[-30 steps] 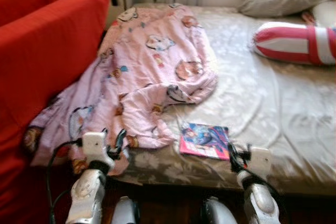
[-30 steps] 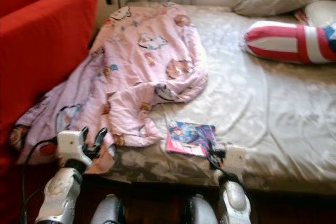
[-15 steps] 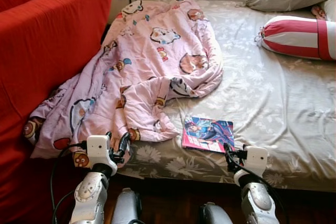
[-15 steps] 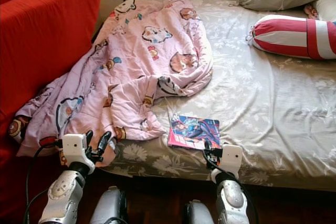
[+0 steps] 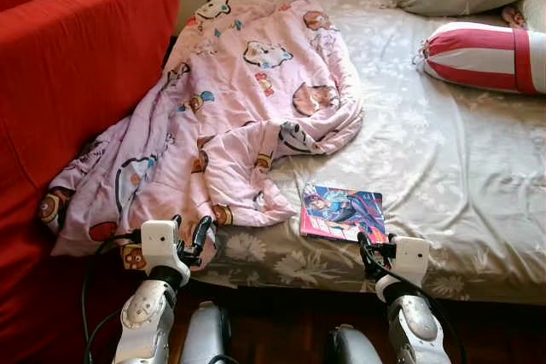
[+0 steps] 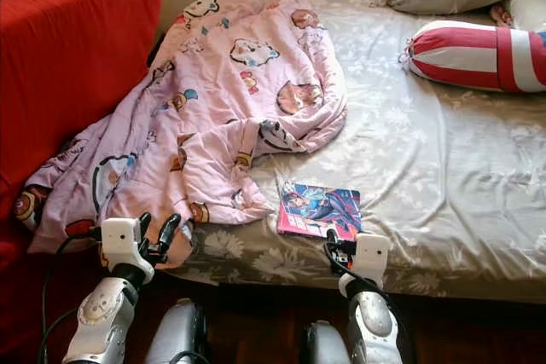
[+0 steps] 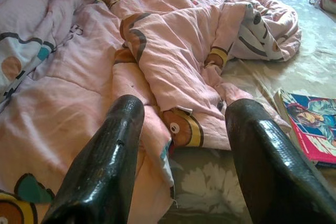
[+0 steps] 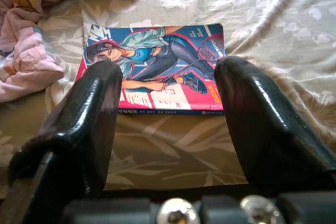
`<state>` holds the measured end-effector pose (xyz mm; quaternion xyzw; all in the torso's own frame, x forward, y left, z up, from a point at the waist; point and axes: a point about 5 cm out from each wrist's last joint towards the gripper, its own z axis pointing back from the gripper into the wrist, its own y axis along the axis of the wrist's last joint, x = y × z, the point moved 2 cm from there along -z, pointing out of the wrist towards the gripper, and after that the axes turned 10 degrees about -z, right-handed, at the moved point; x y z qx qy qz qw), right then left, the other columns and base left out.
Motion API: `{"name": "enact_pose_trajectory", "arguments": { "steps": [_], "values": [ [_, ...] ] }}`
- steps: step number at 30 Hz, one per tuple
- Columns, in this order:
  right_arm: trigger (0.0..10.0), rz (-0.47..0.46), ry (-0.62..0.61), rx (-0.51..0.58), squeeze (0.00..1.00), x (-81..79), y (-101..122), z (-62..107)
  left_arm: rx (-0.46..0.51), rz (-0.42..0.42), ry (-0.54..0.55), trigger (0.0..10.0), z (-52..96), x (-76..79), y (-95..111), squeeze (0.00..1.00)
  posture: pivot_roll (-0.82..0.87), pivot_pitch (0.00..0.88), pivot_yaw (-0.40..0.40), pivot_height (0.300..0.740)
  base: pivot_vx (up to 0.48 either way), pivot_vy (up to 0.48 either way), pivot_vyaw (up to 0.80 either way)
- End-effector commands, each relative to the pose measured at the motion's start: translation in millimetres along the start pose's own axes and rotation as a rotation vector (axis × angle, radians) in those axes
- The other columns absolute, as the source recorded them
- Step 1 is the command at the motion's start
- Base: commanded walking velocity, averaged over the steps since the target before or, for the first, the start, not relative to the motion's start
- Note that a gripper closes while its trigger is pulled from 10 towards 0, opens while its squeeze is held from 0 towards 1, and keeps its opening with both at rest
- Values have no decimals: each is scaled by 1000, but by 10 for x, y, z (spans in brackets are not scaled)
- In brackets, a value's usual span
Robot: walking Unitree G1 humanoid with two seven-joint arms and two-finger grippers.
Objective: Clean up the room
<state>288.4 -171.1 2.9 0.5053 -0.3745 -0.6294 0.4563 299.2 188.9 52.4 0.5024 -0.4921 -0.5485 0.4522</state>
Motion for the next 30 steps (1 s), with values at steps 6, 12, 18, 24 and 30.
{"name": "enact_pose_trajectory", "arguments": {
  "steps": [6,12,18,24,30],
  "values": [
    [10000,13,-3,-47,0,-5,-87,12,-28,-4,-18,10000,26,38,-64,0,34,166,-26,605,0,0,0],
    [10000,-8,0,-18,0,-4,-64,28,-27,-3,-22,10000,24,51,-62,0,35,167,-25,595,0,0,0],
    [10000,10,7,-32,0,-25,-82,23,-26,-5,-22,10000,25,49,-59,0,39,169,-24,595,40,0,0],
    [10000,22,15,-38,0,-27,-97,30,-26,-6,-25,10000,24,50,-56,0,37,169,-23,595,279,0,0],
    [10000,27,47,-33,0,-80,-99,36,-23,-7,-28,10000,15,54,-46,0,39,168,-22,595,305,0,232]
  ]
}}
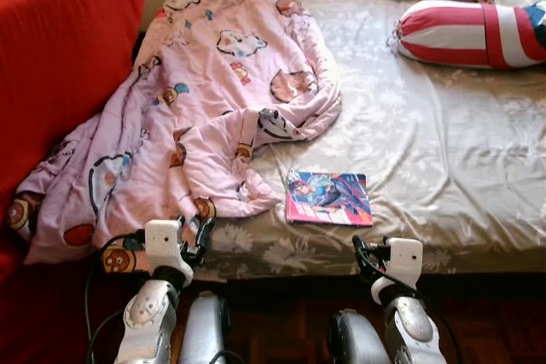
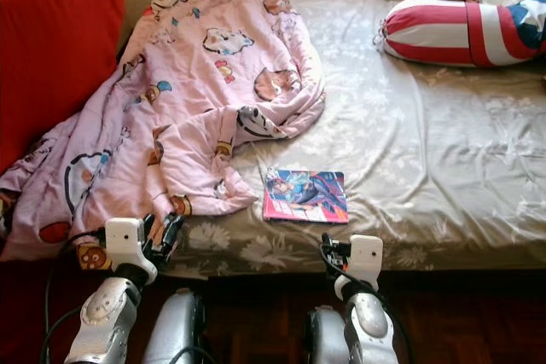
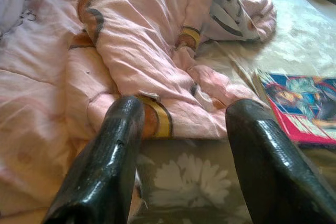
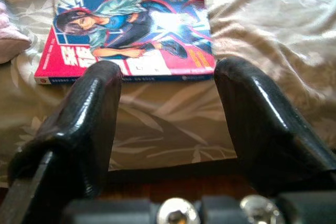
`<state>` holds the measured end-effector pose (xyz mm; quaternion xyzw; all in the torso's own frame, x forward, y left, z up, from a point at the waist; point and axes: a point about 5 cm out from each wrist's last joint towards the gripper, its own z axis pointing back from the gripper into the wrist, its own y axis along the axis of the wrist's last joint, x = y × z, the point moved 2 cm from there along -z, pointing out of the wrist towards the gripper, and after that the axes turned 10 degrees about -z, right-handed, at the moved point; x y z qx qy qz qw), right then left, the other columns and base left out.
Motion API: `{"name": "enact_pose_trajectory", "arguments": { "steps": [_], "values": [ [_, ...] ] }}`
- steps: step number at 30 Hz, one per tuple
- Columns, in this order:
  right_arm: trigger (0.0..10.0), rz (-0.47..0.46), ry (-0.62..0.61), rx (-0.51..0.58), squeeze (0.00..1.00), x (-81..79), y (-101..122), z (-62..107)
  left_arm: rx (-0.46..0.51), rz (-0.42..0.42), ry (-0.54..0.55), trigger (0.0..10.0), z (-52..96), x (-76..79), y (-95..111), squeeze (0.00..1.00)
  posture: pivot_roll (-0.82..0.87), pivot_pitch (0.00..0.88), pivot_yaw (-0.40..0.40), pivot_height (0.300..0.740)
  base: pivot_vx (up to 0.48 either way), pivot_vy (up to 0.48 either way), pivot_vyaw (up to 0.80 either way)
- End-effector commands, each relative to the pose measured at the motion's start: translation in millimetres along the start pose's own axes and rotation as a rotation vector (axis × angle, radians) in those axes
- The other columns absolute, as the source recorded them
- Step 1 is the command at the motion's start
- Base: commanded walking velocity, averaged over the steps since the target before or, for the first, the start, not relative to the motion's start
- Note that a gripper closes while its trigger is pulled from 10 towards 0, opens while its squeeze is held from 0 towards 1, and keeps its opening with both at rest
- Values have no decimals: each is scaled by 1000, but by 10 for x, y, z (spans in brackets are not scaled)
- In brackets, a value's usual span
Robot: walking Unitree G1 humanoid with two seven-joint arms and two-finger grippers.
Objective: Clean up the room
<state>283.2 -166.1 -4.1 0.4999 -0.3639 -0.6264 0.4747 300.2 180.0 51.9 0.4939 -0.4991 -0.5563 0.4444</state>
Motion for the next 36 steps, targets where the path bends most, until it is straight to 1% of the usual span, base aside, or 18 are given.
{"name": "enact_pose_trajectory", "arguments": {
  "steps": [1,3,7,15,17,18,20,25,26,27,30,31,32,33,34,35,36],
  "values": [
    [10000,8,29,2,0,-60,-7,-1,-23,-7,3,10000,34,-33,-50,0,39,168,-22,595,307,0,800],
    [10000,4,29,1,0,-63,-11,-1,-23,-7,3,10000,33,-33,-50,0,38,169,-22,595,304,0,800],
    [10000,-15,27,-4,0,-69,-26,2,-23,-8,3,10000,32,-34,-48,0,41,170,-23,595,306,0,0],
    [10000,-15,24,-6,0,-54,-29,5,-22,-10,1,10000,30,-30,-43,0,38,172,-23,595,307,0,0],
    [10000,-13,20,-7,0,-44,-30,7,-22,-11,2,10000,29,-30,-43,0,38,172,-24,595,0,0,0],
    [10000,-7,-7,-5,0,1,-30,12,-22,-9,3,10000,30,-29,-43,0,40,173,-24,595,0,0,0],
    [10000,-3,-33,-2,0,43,-26,16,-22,-8,2,10000,32,-27,-44,0,40,174,-24,595,0,0,0],
    [10000,4,-58,16,0,93,2,24,-24,-9,1,10000,36,-27,-48,0,40,178,-25,595,0,0,0],
    [10000,34,-80,25,0,139,24,30,-26,-10,0,10000,38,-27,-51,0,41,178,-25,595,0,0,0],
    [10000,34,-80,25,0,139,24,30,-26,-10,0,10000,38,-27,-51,0,41,178,-25,595,0,0,0],
    [10000,186,-146,49,0,313,112,48,-29,-11,-1,10000,42,-27,-56,0,37,180,-26,595,0,0,0],
    [10000,186,-146,49,0,313,112,48,-29,-11,-1,10000,42,-27,-56,0,37,180,-26,595,0,0,0],
    [10000,217,-156,45,0,344,119,50,-29,-11,-1,10000,42,-26,-58,0,36,182,-26,595,0,0,0],
    [10000,315,-168,25,0,417,121,61,-31,-10,-3,10000,42,-18,-61,0,33,185,-27,595,0,0,0],
    [10000,345,-169,19,0,438,121,66,-31,-10,-4,10000,42,-15,-62,0,33,185,-27,595,0,0,0],
    [10000,398,-165,-11,0,465,92,71,-31,-9,-4,10000,42,-13,-63,0,33,186,-27,595,0,0,0],
    [10000,398,-165,-11,0,465,92,71,-31,-9,-4,10000,42,-13,-63,0,33,186,-27,595,0,0,0]
  ]
}}
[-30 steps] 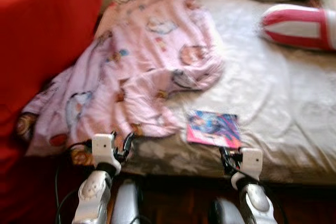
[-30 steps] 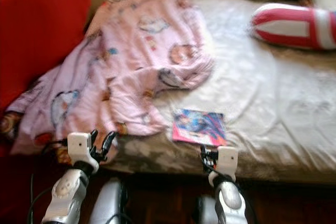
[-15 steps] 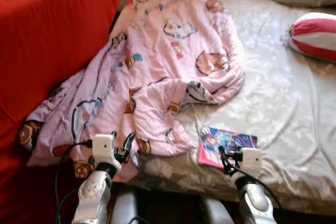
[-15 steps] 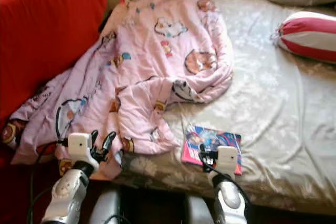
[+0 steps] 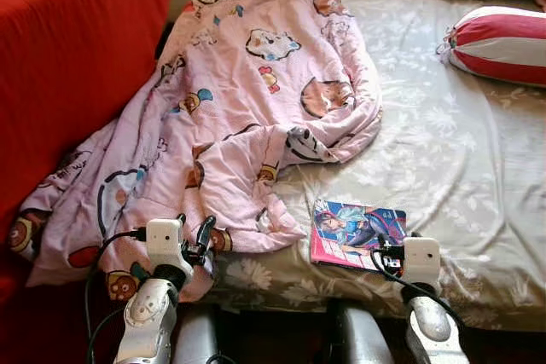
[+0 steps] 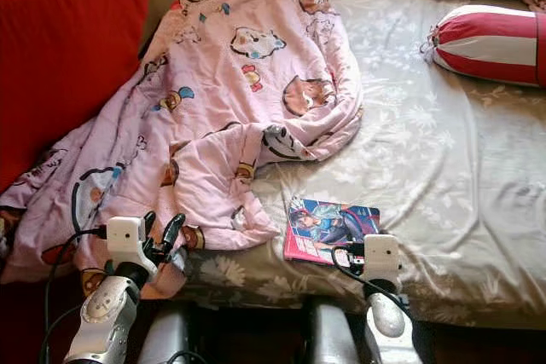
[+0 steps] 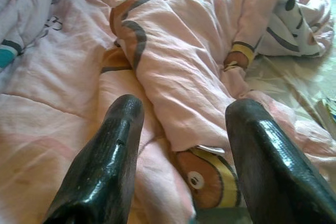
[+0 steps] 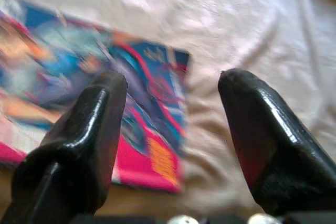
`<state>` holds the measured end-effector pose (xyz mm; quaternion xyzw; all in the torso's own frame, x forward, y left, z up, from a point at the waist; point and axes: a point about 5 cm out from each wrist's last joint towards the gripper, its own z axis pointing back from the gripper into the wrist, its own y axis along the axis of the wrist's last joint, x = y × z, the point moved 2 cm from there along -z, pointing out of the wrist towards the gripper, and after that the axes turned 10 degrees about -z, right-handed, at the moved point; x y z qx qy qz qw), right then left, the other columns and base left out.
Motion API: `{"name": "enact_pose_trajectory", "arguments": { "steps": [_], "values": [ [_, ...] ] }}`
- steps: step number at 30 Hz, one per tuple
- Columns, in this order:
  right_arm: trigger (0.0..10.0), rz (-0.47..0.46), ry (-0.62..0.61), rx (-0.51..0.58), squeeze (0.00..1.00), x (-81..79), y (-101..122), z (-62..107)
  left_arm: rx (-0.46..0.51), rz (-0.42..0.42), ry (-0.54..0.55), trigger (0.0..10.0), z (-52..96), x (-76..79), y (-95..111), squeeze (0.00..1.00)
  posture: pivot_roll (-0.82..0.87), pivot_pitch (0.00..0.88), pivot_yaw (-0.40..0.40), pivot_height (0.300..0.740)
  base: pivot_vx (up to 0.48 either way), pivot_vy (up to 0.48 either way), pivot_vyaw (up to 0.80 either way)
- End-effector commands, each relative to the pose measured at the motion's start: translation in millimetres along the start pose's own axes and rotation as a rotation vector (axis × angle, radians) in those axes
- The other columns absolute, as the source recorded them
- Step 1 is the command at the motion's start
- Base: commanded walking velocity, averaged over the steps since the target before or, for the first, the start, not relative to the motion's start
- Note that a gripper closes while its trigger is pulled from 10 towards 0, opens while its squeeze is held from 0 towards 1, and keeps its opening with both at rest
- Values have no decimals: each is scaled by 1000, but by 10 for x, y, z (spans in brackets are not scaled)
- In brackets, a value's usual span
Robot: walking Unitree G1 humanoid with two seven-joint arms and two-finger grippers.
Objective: Clean up the room
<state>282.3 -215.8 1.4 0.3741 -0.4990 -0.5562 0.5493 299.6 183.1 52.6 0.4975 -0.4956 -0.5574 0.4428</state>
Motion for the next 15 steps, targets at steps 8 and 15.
{"name": "enact_pose_trajectory", "arguments": {
  "steps": [8,15],
  "values": [
    [10000,392,62,-189,0,99,-394,134,-44,-2,-13,10000,54,19,-98,0,33,184,-25,595,0,0,0],
    [10000,560,173,-207,0,-54,-480,159,-49,-14,-21,10000,56,19,-106,0,39,181,-18,595,0,0,0]
  ]
}}
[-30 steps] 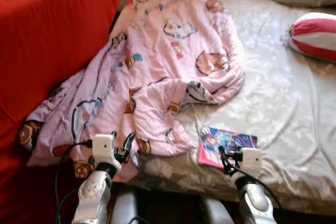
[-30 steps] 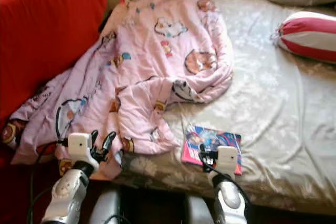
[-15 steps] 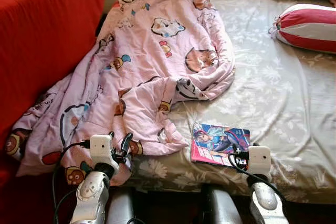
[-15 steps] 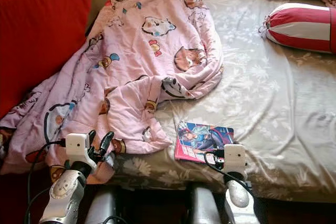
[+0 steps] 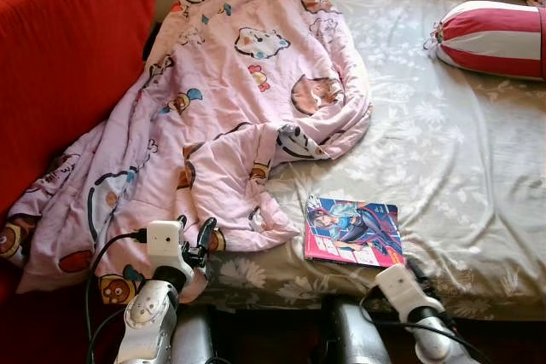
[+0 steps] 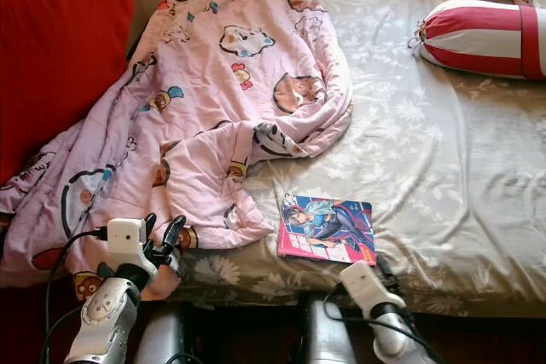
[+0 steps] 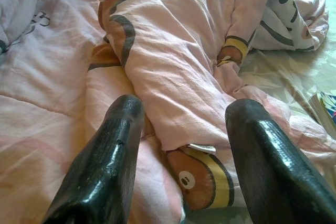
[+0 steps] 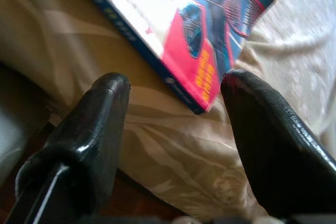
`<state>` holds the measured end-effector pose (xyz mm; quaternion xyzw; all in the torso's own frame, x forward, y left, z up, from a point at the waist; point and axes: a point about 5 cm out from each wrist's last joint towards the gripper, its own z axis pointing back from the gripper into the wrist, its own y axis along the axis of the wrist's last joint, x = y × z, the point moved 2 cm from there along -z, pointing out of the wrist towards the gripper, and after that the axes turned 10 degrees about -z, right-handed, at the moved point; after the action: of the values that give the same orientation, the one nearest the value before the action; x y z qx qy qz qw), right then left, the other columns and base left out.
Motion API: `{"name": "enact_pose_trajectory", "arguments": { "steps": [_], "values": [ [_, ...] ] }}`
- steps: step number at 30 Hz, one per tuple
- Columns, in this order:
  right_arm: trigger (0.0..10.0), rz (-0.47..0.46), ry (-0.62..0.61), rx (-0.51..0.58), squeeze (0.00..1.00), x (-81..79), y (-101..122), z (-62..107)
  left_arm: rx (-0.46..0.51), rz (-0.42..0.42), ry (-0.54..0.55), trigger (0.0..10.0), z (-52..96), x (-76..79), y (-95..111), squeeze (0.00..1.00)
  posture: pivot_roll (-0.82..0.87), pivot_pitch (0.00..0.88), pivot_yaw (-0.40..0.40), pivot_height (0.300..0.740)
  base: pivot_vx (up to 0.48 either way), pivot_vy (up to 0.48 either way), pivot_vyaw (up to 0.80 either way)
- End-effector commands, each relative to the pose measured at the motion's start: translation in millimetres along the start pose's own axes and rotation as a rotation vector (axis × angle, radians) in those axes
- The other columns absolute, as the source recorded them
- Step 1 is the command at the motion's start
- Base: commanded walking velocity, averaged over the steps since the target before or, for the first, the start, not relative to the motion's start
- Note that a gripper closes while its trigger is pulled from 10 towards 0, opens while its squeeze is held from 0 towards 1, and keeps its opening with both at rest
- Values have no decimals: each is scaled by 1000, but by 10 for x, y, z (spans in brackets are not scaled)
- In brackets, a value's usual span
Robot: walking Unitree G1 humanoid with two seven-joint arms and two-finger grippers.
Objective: Clean up the room
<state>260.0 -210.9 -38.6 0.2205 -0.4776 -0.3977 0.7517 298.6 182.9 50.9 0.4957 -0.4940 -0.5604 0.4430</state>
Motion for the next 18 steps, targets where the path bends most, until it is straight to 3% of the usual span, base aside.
{"name": "enact_pose_trajectory", "arguments": {
  "steps": [1,8,18],
  "values": [
    [10000,14,4,-14,0,-16,-28,4,-41,-13,-18,10000,45,16,-87,0,39,182,-18,595,0,0,0],
    [10000,109,36,10,0,-44,115,-84,-39,-14,5,10000,49,-23,-85,0,54,206,-21,595,0,0,0],
    [10000,162,-3,20,0,123,226,-175,-3,-14,27,10000,33,-65,31,0,75,281,-16,595,0,0,0]
  ]
}}
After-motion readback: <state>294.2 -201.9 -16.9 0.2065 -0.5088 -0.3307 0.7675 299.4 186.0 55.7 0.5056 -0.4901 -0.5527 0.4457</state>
